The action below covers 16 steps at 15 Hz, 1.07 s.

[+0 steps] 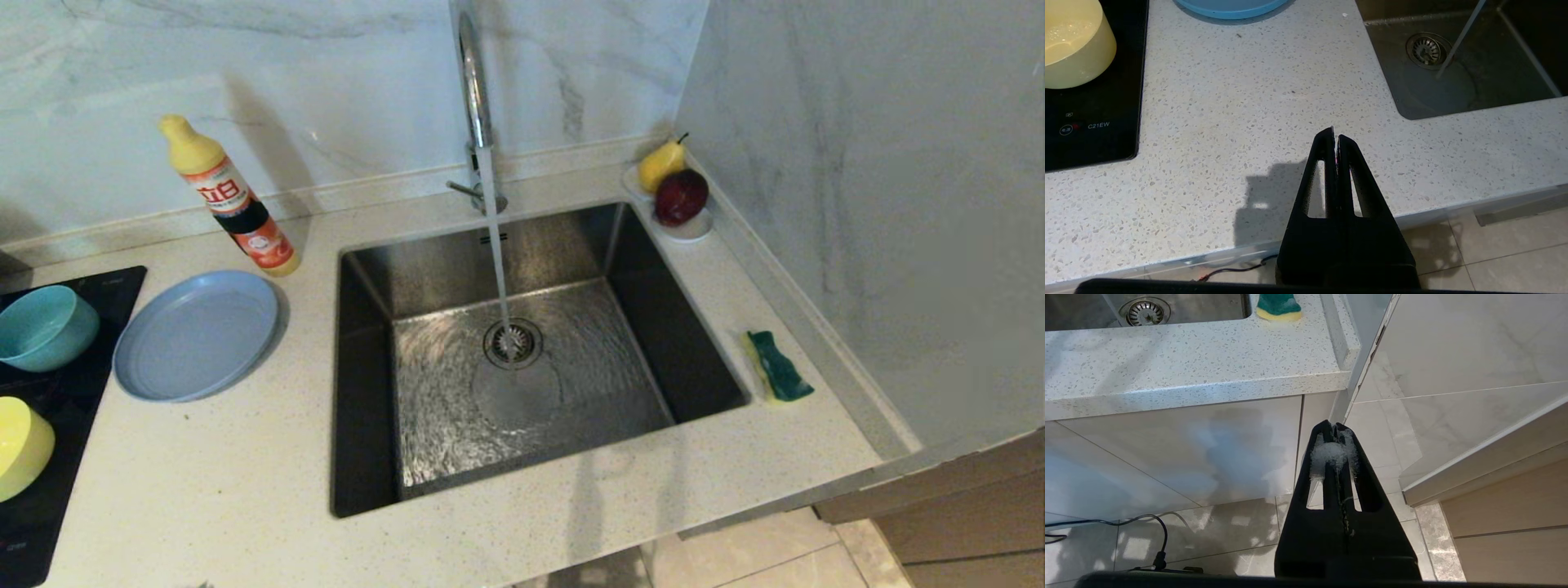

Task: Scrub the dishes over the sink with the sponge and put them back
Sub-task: Turn off the faucet

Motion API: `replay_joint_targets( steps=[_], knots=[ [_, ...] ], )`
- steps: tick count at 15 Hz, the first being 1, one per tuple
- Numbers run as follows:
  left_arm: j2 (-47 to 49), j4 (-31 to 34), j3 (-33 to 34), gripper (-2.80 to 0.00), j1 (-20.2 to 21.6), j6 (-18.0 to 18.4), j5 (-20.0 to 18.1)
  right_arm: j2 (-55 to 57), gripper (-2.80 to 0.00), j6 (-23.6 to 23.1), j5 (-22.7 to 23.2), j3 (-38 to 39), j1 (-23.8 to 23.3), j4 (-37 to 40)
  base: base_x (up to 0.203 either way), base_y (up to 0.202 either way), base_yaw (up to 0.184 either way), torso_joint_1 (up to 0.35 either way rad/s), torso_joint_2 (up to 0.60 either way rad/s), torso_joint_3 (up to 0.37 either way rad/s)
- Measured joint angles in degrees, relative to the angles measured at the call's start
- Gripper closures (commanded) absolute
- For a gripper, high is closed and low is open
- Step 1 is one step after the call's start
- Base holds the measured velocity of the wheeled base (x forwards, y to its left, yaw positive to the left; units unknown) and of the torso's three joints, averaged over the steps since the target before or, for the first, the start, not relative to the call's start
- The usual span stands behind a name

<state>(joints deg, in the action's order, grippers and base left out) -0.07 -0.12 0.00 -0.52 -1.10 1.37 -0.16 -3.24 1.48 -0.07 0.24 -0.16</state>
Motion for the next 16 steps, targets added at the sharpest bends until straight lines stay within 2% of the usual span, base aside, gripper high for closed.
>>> replay_joint_targets(
  steps=[6,9,12,16],
  knots=[
    [0.0,0.1,0.0,0.00,0.0,0.0,0.0,0.0,0.00,0.0,0.0,0.0,0.0,0.0,0.000,0.000,0.000,0.000,0.00,0.000],
    [0.0,0.1,0.0,0.00,0.0,2.3,-0.2,0.0,0.00,0.0,0.0,0.0,0.0,0.0,0.000,0.000,0.000,0.000,0.00,0.000],
    [0.0,0.1,0.0,0.00,0.0,1.3,-0.2,0.0,0.00,0.0,0.0,0.0,0.0,0.0,0.000,0.000,0.000,0.000,0.00,0.000],
    [0.0,0.1,0.0,0.00,0.0,2.5,-0.5,0.0,0.00,0.0,0.0,0.0,0.0,0.0,0.000,0.000,0.000,0.000,0.00,0.000]
  ],
)
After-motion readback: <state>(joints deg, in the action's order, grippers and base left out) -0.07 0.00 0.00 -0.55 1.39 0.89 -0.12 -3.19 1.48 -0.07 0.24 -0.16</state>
